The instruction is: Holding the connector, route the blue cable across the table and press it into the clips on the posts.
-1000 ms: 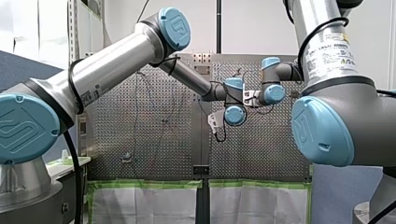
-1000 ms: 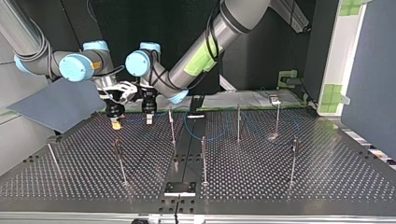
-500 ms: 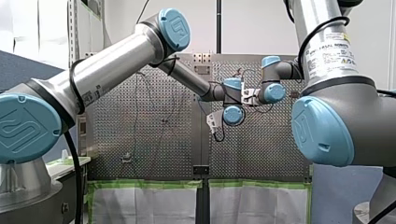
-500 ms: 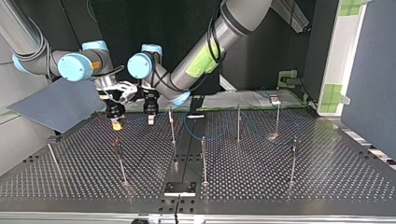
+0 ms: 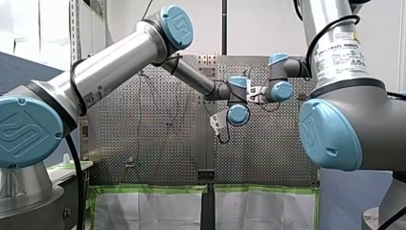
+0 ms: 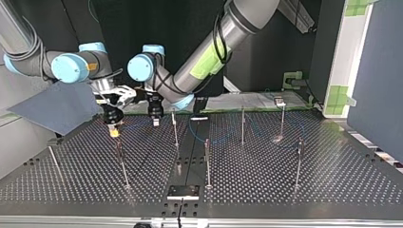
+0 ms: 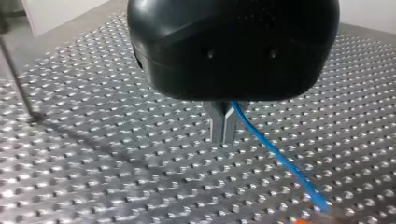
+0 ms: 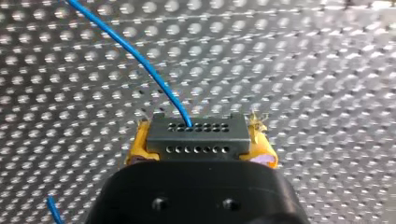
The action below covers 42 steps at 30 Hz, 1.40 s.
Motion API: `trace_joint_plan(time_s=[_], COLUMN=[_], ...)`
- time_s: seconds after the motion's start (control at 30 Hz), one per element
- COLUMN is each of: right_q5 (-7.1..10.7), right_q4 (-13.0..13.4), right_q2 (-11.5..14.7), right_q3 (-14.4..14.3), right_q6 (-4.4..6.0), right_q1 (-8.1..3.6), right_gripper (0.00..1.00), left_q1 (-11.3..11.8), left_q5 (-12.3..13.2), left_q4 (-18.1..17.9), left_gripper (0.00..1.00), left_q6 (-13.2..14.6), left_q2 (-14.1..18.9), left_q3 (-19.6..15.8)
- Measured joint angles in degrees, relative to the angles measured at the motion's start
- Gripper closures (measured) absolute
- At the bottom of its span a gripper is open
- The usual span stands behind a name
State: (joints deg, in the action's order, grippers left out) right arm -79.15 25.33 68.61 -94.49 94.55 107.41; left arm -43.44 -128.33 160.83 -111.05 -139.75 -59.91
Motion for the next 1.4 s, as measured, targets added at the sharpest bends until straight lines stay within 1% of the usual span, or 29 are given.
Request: trace_joint_plan(time_s=[0.13, 0.23, 0.47, 0.63, 0.83, 1.0, 1.1, 1.2, 1.4], right_q5=[1.06, 1.49, 1.68, 1.7, 1.71, 1.71, 1.71, 1.71, 1.9], right_q4=[-0.3, -0.7, -3.1, -4.7, -5.8, -6.1, -6.1, -6.1, -6.2], right_q2=[1.9, 2.8, 5.1, 7.0, 9.2, 9.6, 9.5, 9.1, 8.4], right_q3=[0.7, 1.2, 2.1, 3.0, 3.8, 4.0, 4.2, 4.6, 5.3], right_q6=[0.89, 1.19, 1.48, 1.64, 2.0, 2.09, 2.13, 2.14, 2.2], right_q1=[-0.2, -0.28, -0.31, -0.37, -0.57, -0.71, -0.8, -0.98, -1.53], right_gripper=[1.0, 1.0, 1.0, 1.0, 1.0, 1.0, 1.0, 1.0, 1.0], left_q1=[-0.3, -0.5, -0.9, -1.1, -1.3, -1.3, -1.1, -0.5, 1.0], left_q5=[-0.5, -0.5, -0.6, -0.6, -0.4, 0.1, 1.1, 2.6, 4.3], left_q4=[1.8, 2.6, 3.4, 3.8, 3.6, 2.3, 0.8, -0.4, -0.8], left_gripper=[1.0, 1.0, 1.0, 1.0, 1.0, 1.0, 1.0, 1.0, 1.0], left_q6=[-0.2, -0.1, 0.9, 1.2, 2.3, 3.8, 4.5, 4.8, 5.2], left_q2=[2.0, 3.6, 7.2, 8.7, 9.9, 10.1, 10.1, 10.0, 9.9], left_q3=[0.0, 0.0, 0.0, 0.0, 0.0, 0.3, 0.8, 1.5, 3.1])
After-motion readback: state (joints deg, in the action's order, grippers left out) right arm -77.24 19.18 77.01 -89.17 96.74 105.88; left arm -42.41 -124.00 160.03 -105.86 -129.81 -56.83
